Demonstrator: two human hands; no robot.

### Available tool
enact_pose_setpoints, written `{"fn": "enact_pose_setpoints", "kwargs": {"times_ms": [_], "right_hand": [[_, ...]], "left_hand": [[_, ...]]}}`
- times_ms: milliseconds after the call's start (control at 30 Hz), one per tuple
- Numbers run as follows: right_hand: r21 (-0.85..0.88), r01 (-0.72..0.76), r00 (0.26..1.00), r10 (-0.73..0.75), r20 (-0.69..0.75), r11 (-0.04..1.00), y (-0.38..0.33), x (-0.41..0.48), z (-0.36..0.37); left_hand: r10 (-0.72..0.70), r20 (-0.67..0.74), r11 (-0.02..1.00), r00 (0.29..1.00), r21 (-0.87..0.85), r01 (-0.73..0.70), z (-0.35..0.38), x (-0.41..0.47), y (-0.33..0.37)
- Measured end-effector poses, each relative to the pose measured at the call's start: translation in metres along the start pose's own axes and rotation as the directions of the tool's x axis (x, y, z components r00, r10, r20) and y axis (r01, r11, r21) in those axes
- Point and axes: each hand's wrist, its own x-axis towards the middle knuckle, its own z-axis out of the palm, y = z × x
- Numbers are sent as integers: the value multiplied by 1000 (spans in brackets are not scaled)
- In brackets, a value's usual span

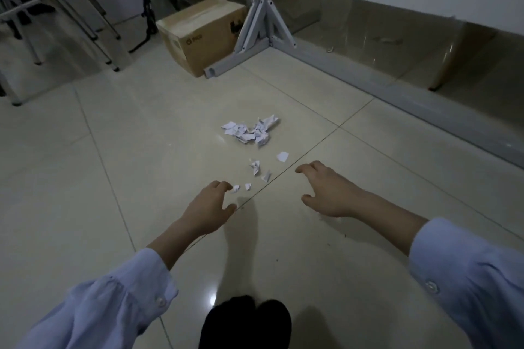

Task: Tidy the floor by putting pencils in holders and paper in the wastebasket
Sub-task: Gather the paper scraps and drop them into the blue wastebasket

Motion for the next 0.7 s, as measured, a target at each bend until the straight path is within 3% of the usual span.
{"fn": "enact_pose_setpoints", "kwargs": {"times_ms": [267,533,700], "right_hand": [[-36,-17,995,21,97,999,0,69,4],[99,-126,990,132,-58,987,1,153,-9],[146,-150,984,162,-76,978,0,204,-17]], "left_hand": [[94,28,995,995,-27,-93,2,46,-35],[-44,-89,969,995,-245,21,-39,157,-53],[-8,-95,961,995,-276,-18,-38,216,-54]]}}
